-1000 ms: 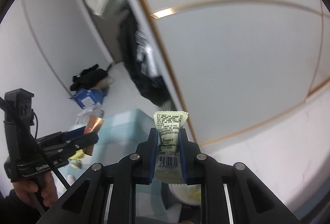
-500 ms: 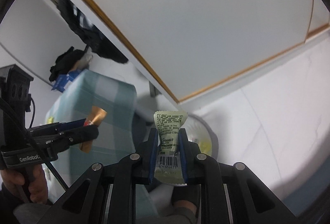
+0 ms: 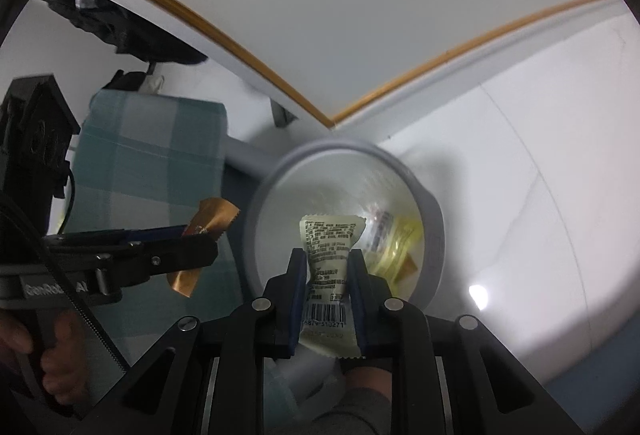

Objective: Collect trash
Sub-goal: 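Open both tools to drop the wrapper and sachet into the bin, then move both tools back over the table toward the white tissues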

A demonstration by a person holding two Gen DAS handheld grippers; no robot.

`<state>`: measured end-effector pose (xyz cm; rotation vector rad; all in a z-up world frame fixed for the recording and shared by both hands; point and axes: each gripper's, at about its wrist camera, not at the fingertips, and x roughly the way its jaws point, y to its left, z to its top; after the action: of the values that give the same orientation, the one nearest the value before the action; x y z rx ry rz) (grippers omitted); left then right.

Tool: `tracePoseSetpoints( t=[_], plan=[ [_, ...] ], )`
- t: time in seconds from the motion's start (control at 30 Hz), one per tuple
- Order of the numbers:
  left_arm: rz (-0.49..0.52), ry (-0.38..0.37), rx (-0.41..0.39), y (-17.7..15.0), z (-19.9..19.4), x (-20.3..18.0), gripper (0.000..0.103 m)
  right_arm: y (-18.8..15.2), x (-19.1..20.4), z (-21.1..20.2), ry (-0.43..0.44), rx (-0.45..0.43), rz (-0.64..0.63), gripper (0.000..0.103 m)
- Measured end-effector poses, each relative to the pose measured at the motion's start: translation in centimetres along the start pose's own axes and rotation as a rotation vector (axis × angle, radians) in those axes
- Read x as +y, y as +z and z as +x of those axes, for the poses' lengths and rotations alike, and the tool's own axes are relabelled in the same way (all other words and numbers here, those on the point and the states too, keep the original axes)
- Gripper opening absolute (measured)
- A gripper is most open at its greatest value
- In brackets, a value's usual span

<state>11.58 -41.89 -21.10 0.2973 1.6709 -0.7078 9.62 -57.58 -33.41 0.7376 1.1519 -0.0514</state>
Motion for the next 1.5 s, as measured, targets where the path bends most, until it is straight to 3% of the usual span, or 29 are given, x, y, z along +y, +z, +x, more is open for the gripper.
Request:
tracePoseSetpoints(
  t=[0.23,0.37,0.43,0.5,0.93,1.1,1.2,1.27,1.37,1.5],
  plan=[
    [-0.031,0.009,0.057,0.7,0.9,-0.2,0.043,-0.6,-0.8,1.4,-0.027,0.024,0.014,0.024],
    [-0.039,0.005,0.088,0.9,1.9,0.0,0.049,-1.0,-1.3,1.3,-0.027,0.037,0.016,0.037],
    [-0.048,-0.002,0.093,0.9,2.0,0.0,0.052,-1.2,-1.4,1.1,-0.027,0.037,0.013,0.037],
    [-0.053,-0.006,0.095,1.0,2.0,0.3,0.064,-1.3,-1.5,0.8,-0.032,0.037,0.013,0.039],
    [-0.035,0.012,0.049,0.6,-0.1,0.1,0.073,-1.9,-1.4,-3.0,-0.056,-0.045,0.005,0.052],
    [-0.023,0.029,-0.034,-0.2,-2.3,0.2,0.073,-1.7,-0.4,-5.3,-0.058,-0.093,-0.016,0.055],
    [-0.03,0.052,-0.109,-0.9,-4.3,0.6,0.073,-1.6,0.5,-7.3,-0.057,-0.141,-0.032,0.061],
    [-0.025,0.019,-0.169,-1.6,-6.0,0.8,0.073,-1.5,1.2,-8.8,-0.056,-0.173,-0.045,0.064],
    [-0.023,0.052,-0.274,-2.9,-8.8,0.9,0.073,-1.5,2.5,-10.7,-0.056,-0.209,-0.075,0.068],
    [-0.006,-0.012,-0.392,-4.9,-12.4,1.5,0.073,-1.7,5.1,-13.8,-0.057,-0.282,-0.12,0.072]
  ],
)
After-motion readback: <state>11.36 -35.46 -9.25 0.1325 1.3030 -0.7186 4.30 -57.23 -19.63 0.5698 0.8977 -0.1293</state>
